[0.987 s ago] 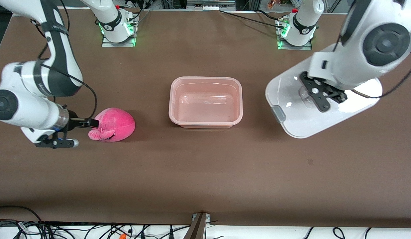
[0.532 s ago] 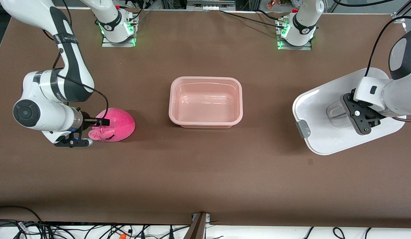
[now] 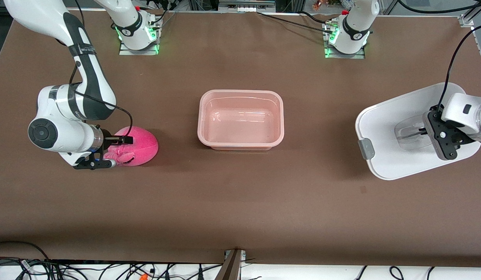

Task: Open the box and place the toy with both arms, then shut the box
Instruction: 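Reach the right gripper to the pink plush and grasp it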

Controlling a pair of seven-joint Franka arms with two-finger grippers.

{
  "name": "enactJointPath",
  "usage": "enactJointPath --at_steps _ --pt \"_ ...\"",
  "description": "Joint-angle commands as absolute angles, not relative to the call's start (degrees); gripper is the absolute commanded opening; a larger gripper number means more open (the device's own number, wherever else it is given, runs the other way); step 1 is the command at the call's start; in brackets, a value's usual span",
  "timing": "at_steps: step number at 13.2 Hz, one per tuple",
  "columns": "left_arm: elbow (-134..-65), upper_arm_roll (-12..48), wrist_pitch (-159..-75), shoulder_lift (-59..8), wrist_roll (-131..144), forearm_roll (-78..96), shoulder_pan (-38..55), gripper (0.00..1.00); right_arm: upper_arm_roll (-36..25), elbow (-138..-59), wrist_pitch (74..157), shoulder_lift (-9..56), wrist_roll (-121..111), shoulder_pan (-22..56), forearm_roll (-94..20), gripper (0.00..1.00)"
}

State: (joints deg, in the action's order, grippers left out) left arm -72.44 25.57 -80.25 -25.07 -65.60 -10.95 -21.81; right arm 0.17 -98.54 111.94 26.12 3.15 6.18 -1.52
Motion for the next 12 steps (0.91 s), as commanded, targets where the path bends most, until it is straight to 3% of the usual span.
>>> enactJointPath --at_steps 1,2,3,6,12 --pt "-70.8 26.4 -79.6 -25.6 -66.8 -9.9 -22.4 0.00 0.3 -101.1 115.6 26.1 1.7 6.1 -2.6 0.87" --pt "-70.8 26.4 -79.6 -25.6 -66.7 -9.9 -22.3 0.00 0.5 -101.4 116.0 26.2 1.0 6.2 -2.5 0.70" --pt "-70.8 26.4 -79.6 -25.6 -66.5 -9.8 -22.3 0.00 0.9 -101.4 116.0 26.6 -0.2 6.2 -2.5 0.42" --pt "-70.8 26.5 -79.5 -25.6 -66.4 -9.2 -22.2 0.00 0.9 -100.7 115.4 27.2 -0.9 6.1 -2.3 0.03" --pt "-70.8 26.5 -79.5 -25.6 -66.3 -9.2 -22.2 0.00 2.5 -97.8 115.8 26.3 -14.0 7.0 -1.8 0.00"
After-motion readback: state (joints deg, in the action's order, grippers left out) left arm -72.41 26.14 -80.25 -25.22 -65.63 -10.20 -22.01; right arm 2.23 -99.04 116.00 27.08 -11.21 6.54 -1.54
